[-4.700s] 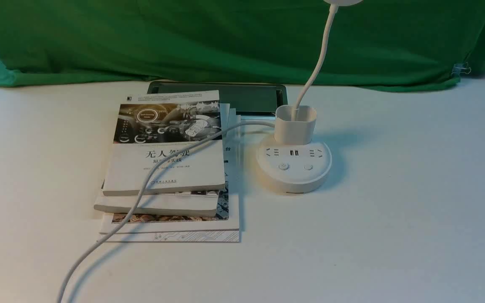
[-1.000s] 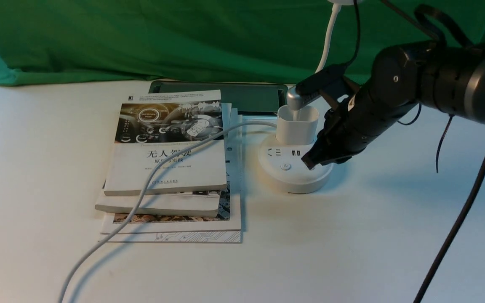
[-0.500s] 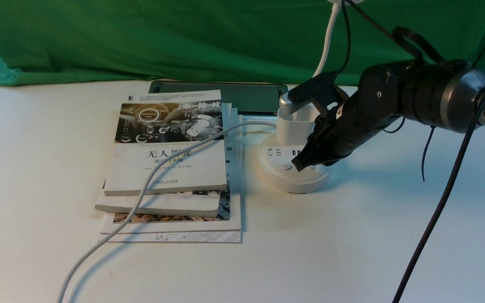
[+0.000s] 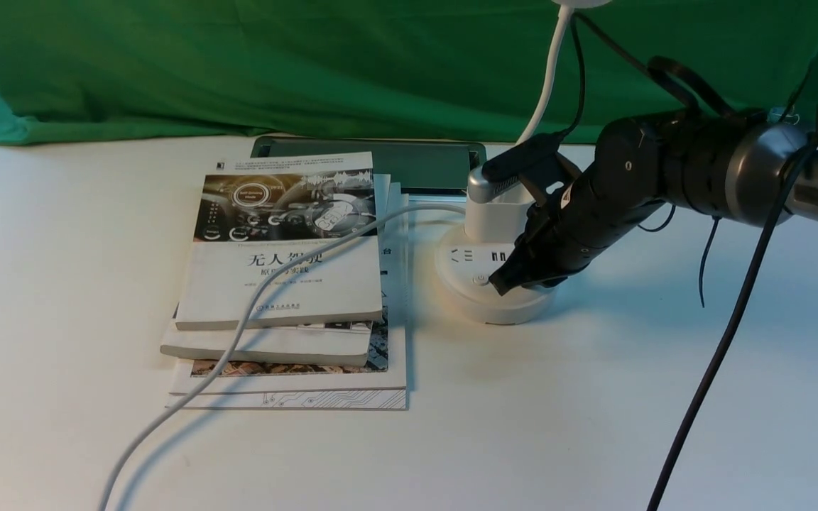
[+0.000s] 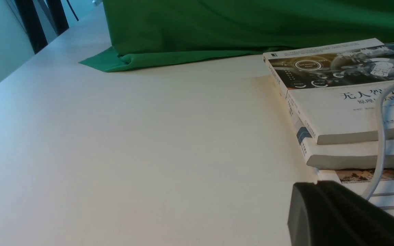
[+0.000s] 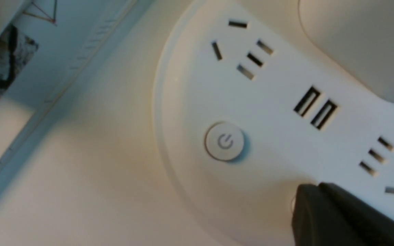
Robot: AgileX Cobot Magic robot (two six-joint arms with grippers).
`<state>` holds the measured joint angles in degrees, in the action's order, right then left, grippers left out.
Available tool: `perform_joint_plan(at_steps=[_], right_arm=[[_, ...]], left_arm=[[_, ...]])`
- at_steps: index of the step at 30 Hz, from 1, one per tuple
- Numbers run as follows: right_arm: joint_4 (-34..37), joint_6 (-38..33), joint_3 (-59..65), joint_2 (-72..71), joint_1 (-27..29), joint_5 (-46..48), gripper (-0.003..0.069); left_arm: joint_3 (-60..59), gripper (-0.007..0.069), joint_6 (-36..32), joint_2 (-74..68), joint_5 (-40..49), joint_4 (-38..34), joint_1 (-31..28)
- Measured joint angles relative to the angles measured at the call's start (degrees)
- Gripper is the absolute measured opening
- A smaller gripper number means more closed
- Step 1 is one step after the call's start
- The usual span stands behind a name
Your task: Turn on the desk lamp on the white desktop with your hand.
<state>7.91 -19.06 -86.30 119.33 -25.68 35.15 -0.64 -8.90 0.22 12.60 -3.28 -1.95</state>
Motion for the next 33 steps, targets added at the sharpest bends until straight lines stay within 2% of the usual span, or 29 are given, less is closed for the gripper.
perform_joint_plan(at_steps=[14,19,27,32,33], right_arm=[[0.7,-0.2,-1.3,0.2,0.1,2.0,0.0041],[0.8,0.0,1.7,-4.7,0.0,6.8,0.0046],[0.9,2.9,16.6,-31.4,0.0,1.8,0.0059],[0.9,4.6,28.7,-48.4,0.0,-6.3,0.007],[0.9,5.7,32.8,-55.9,0.0,-9.0,0.0073]], left_arm=[[0.0,0.0021,0.0,0.0,0.0,0.0,0.0],[0.0,0.0021,0.0,0.0,0.0,0.0,0.0],[0.0,0.0021,0.0,0.0,0.0,0.0,0.0],[0.0,0.0021,0.0,0.0,0.0,0.0,0.0],[0.0,0.0021,0.0,0.0,0.0,0.0,0.0]])
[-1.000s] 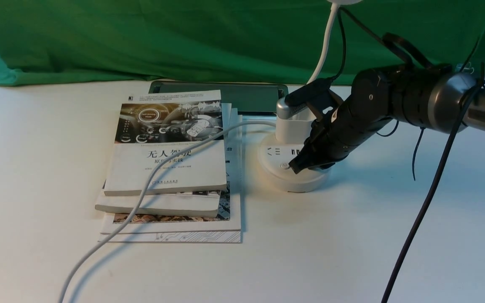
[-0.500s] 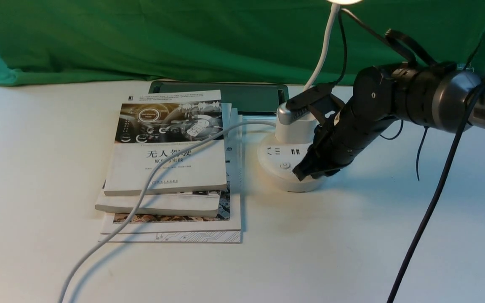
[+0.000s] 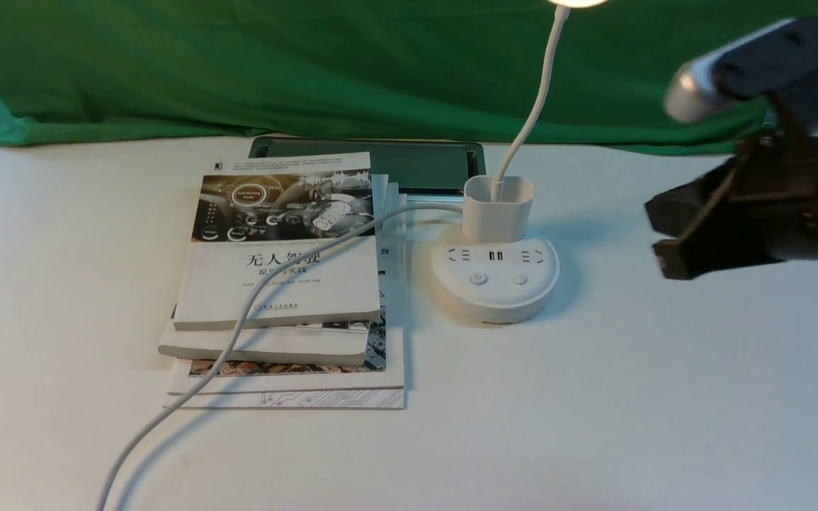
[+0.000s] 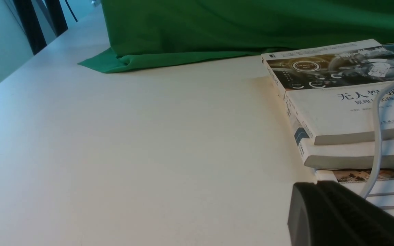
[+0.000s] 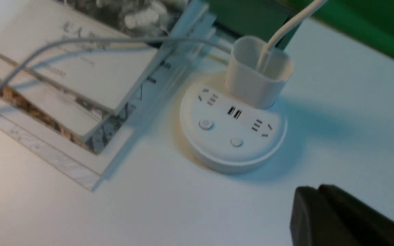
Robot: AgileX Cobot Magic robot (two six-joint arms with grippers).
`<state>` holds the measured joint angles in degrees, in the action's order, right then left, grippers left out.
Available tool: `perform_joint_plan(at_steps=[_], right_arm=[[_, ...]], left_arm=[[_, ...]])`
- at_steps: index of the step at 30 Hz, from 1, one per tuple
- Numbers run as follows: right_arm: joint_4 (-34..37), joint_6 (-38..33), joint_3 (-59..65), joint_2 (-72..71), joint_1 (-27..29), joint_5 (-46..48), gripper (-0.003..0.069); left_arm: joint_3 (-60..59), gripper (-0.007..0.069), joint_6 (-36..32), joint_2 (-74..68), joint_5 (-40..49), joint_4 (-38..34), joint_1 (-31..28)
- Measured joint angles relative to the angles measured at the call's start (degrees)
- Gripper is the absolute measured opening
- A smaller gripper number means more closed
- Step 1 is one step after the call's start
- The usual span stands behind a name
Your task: Turn on the desk lamp on the white desktop with your hand.
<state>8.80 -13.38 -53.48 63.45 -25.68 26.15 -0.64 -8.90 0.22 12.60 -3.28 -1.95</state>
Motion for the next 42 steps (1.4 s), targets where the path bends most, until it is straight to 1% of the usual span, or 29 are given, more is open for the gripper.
perform_joint_plan(at_steps=[5,6,7,10,11,15,19,20,21,22,24,25,28,30,31,33,34,35,36,37,39,42], right_arm=[[0.0,3.5,8.2,-14.0,0.0,-1.6,0.0078],[0.0,3.5,8.5,-14.5,0.0,-1.8,0.0079],[0.0,3.6,11.7,-19.6,0.0,-3.8,0.0085],[0.0,3.5,14.6,-24.2,0.0,-6.4,0.0087],[0.0,3.3,18.2,-28.2,0.0,-8.8,0.0089],[0.0,3.2,24.0,-34.4,0.0,-12.0,0.0097],[0.0,3.2,32.8,-42.8,0.0,-15.3,0.0112],[0.0,3.2,35.5,-44.9,0.0,-17.8,0.0115],[0.0,3.2,35.5,-45.2,0.0,-17.8,0.0115],[0.0,3.2,37.9,-46.8,0.1,-20.8,0.012],[0.0,3.2,44.7,-50.9,2.7,-27.4,0.0129],[0.0,3.2,44.7,-51.2,3.1,-27.8,0.0129],[-0.5,4.6,50.0,-54.8,11.3,-29.8,0.0135],[-1.7,6.3,52.2,-56.3,17.8,-30.3,0.0139],[-1.9,6.5,52.2,-56.4,19.0,-30.4,0.0139],[-3.7,7.7,53.7,-58.2,26.4,-30.3,0.0143],[-3.8,7.7,53.7,-58.3,26.4,-30.3,0.0143],[-4.6,8.9,53.7,-59.6,29.1,-28.4,0.0144],[-5.5,10.2,53.9,-61.1,30.6,-25.7,0.0144],[-5.6,10.4,53.9,-61.3,30.8,-25.2,0.0144],[-6.6,12.8,54.0,-63.1,31.3,-20.7,0.0148],[-8.1,14.7,54.1,-63.2,31.2,-17.2,0.0154]], left_arm=[[0.0,0.0021,0.0,0.0,0.0,0.0,0.0],[0.0,0.0021,0.0,0.0,0.0,0.0,0.0],[0.0,0.0021,0.0,0.0,0.0,0.0,0.0],[0.0,0.0021,0.0,0.0,0.0,0.0,0.0],[0.0,0.0021,0.0,0.0,0.0,0.0,0.0],[0.0,0.0021,0.0,0.0,0.0,0.0,0.0],[0.0,0.0021,0.0,0.0,0.0,0.0,0.0],[0.0,0.0021,0.0,0.0,0.0,0.0,0.0],[0.0,0.0021,0.0,0.0,0.0,0.0,0.0],[0.0,0.0021,0.0,0.0,0.0,0.0,0.0],[0.0,0.0021,0.0,0.0,0.0,0.0,0.0],[0.0,0.0021,0.0,0.0,0.0,0.0,0.0],[0.0,0.0021,0.0,0.0,0.0,0.0,0.0],[0.0,0.0021,0.0,0.0,0.0,0.0,0.0],[0.0,0.0021,0.0,0.0,0.0,0.0,0.0],[0.0,0.0021,0.0,0.0,0.0,0.0,0.0],[0.0,0.0021,0.0,0.0,0.0,0.0,0.0],[0.0,0.0021,0.0,0.0,0.0,0.0,0.0],[0.0,0.0021,0.0,0.0,0.0,0.0,0.0],[0.0,0.0021,0.0,0.0,0.0,0.0,0.0],[0.0,0.0021,0.0,0.0,0.1,0.0,0.0],[0.0,0.0021,0.0,0.0,0.1,0.0,0.0]])
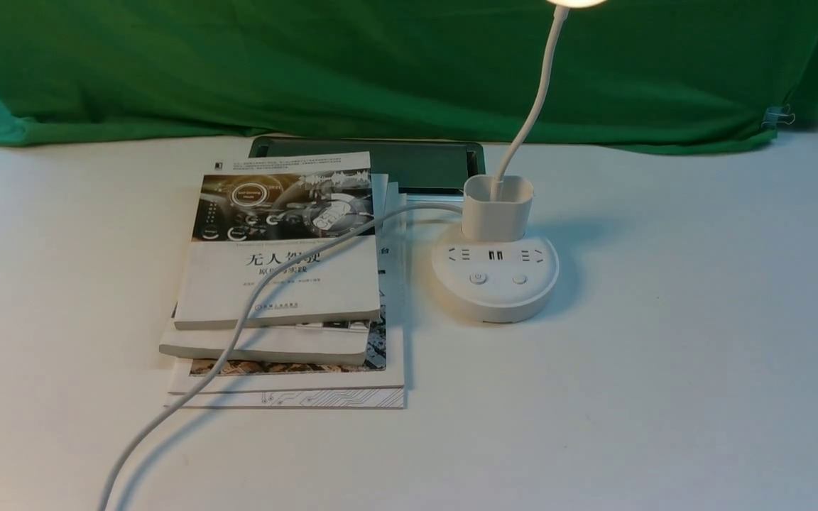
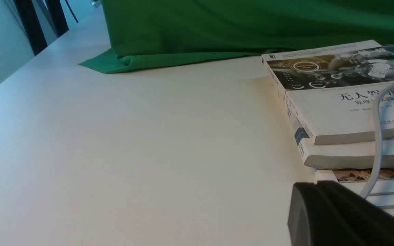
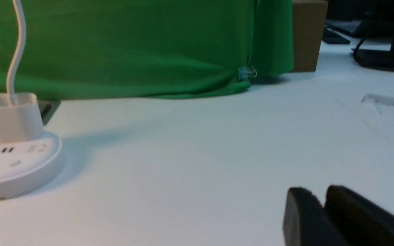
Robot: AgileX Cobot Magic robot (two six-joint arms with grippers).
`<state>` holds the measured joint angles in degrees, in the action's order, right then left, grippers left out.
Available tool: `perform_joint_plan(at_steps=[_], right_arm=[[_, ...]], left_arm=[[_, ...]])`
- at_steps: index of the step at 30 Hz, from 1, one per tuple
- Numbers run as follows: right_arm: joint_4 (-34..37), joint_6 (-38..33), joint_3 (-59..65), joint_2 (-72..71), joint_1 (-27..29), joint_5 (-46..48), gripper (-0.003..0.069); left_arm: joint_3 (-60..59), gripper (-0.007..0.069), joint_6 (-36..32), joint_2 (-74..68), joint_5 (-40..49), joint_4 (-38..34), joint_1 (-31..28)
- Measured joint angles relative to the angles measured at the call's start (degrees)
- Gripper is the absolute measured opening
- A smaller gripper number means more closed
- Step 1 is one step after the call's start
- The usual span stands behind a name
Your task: Turn on the desk lamp on the white desktop with your hand.
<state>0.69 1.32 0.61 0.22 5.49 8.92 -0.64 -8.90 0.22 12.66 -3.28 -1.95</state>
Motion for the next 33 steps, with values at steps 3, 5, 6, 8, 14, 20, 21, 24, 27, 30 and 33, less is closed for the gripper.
perform_joint_plan(at_steps=[3,5,6,8,14,20,21,24,27,30,33], right_arm=[[-0.7,0.7,0.0,0.0,-0.4,2.1,0.0162],[-0.7,0.8,0.0,0.0,-0.5,2.9,0.017],[-0.7,0.8,0.0,0.0,-0.5,2.9,0.0174],[-0.7,0.8,0.0,0.0,-0.5,3.1,0.0182],[-0.7,0.7,0.0,0.0,-0.5,3.2,0.0192],[-0.7,0.7,0.0,0.0,-0.5,3.2,0.02],[-0.7,0.7,0.0,0.0,-0.5,3.2,0.0202],[-0.7,0.8,0.0,0.0,-0.5,3.2,0.0207],[-0.7,0.8,0.0,0.0,-0.5,3.2,0.0213],[-0.7,0.8,0.0,-0.1,-0.5,3.2,0.0214],[-0.7,0.8,0.0,-0.1,-0.5,3.2,0.0216]], left_arm=[[0.0,0.0021,0.0,0.0,-0.1,0.0,0.0],[0.0,0.0021,0.0,0.0,-0.1,0.0,0.0],[0.0,0.0021,0.0,0.0,-0.1,0.0,0.0],[0.0,0.0021,0.0,0.0,-0.1,0.0,0.0],[0.0,0.0021,0.0,0.0,-0.1,0.0,0.0],[0.0,0.0021,0.0,0.0,-0.1,0.0,0.0],[0.0,0.0021,0.0,0.0,-0.1,0.0,0.0],[0.0,0.0021,0.0,0.0,-0.1,0.0,0.0],[0.0,0.0021,0.0,0.0,-0.1,0.0,0.0],[0.0,0.0021,0.0,0.0,-0.1,0.0,0.0],[0.0,0.0021,0.0,0.0,-0.1,0.0,0.0]])
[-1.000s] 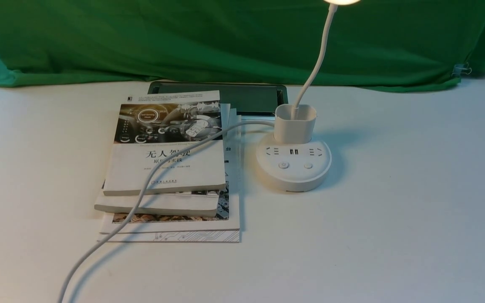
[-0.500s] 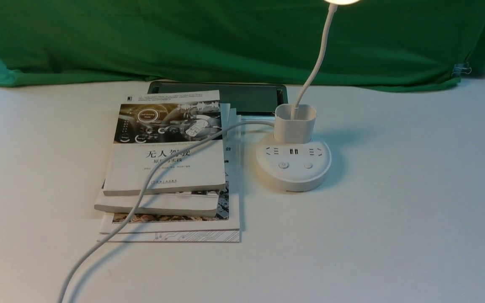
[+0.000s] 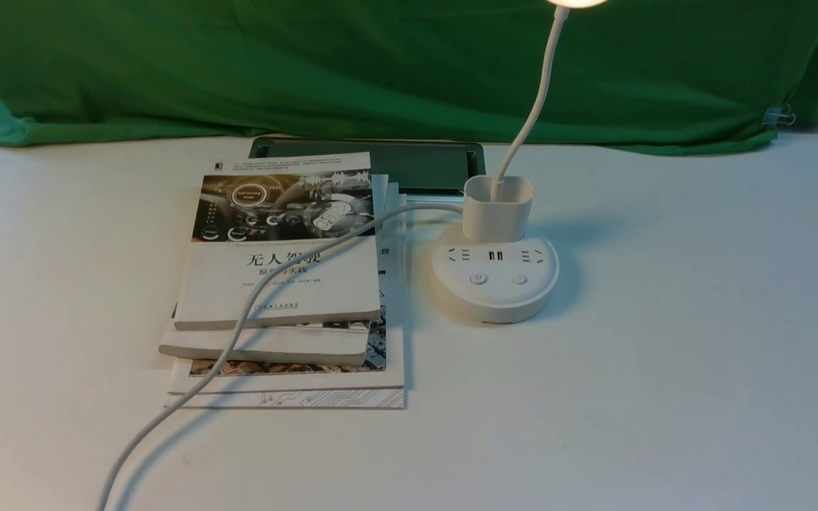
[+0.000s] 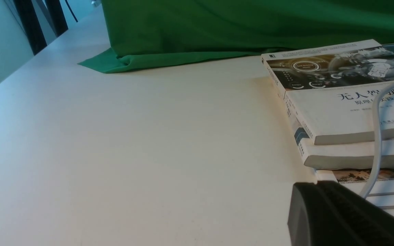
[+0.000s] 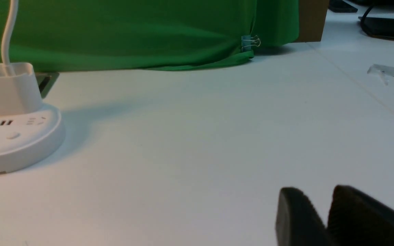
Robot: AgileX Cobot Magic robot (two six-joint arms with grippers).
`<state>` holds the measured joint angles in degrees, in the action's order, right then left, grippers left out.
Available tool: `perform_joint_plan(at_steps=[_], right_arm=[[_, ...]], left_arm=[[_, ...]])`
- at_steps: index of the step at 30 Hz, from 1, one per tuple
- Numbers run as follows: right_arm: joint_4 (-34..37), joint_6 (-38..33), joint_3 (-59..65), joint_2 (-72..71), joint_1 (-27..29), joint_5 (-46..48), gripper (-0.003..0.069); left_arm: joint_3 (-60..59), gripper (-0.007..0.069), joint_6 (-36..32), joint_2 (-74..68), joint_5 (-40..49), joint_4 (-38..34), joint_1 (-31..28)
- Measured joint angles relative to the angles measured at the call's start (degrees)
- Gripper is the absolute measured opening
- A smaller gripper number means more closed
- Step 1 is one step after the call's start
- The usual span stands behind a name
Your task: Turn on the desk lamp on the white desktop with your hand.
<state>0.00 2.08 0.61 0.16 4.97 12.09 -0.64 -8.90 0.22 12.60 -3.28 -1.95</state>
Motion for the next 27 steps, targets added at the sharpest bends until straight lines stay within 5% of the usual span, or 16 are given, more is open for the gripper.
perform_joint_plan(at_steps=[27], right_arm=[[0.0,0.0,0.0,0.0,0.0,0.1,0.0226]], left_arm=[[0.0,0.0021,0.0,0.0,0.0,0.0,0.0]])
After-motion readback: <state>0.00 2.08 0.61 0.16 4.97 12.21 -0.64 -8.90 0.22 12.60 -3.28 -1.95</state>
